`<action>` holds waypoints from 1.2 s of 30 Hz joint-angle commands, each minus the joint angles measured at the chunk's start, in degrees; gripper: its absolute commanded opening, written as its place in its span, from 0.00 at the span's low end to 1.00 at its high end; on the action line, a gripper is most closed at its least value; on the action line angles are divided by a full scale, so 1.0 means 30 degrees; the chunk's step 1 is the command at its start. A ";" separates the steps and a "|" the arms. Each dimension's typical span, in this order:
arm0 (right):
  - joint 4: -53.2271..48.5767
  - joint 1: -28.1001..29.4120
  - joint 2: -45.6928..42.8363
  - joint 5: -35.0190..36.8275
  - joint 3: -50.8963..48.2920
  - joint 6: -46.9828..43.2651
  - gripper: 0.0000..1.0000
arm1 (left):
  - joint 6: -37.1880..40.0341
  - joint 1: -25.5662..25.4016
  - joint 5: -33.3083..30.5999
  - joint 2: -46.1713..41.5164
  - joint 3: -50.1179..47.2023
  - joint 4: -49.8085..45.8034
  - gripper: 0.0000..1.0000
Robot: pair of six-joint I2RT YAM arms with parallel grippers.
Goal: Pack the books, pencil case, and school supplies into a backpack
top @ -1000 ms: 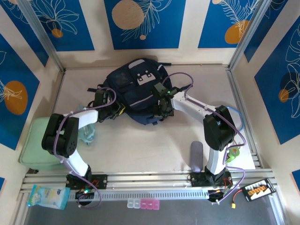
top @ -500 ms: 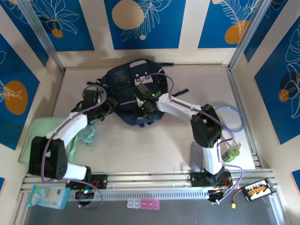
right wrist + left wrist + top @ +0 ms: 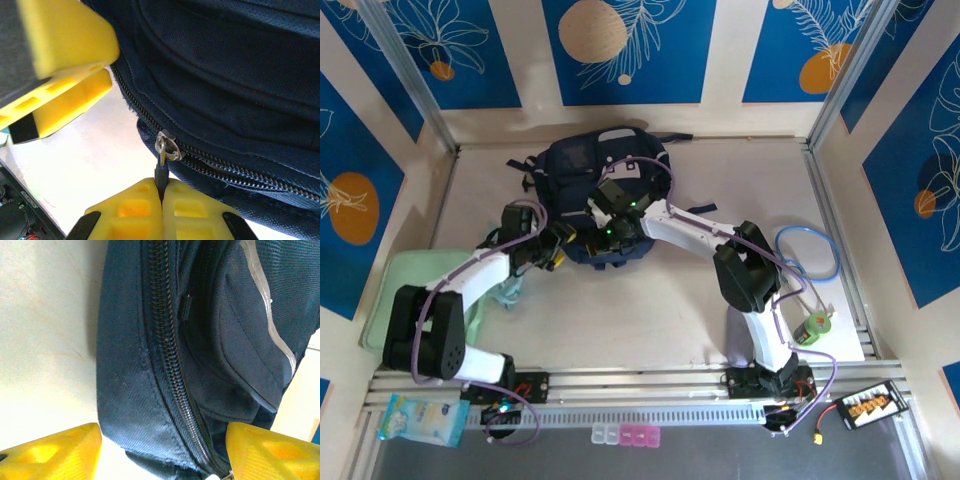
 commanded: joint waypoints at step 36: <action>-0.1801 -0.3931 -0.4257 0.8828 -0.5585 0.3667 0.00 | 0.2158 -0.0011 -0.1220 0.1501 0.0986 -0.0803 0.00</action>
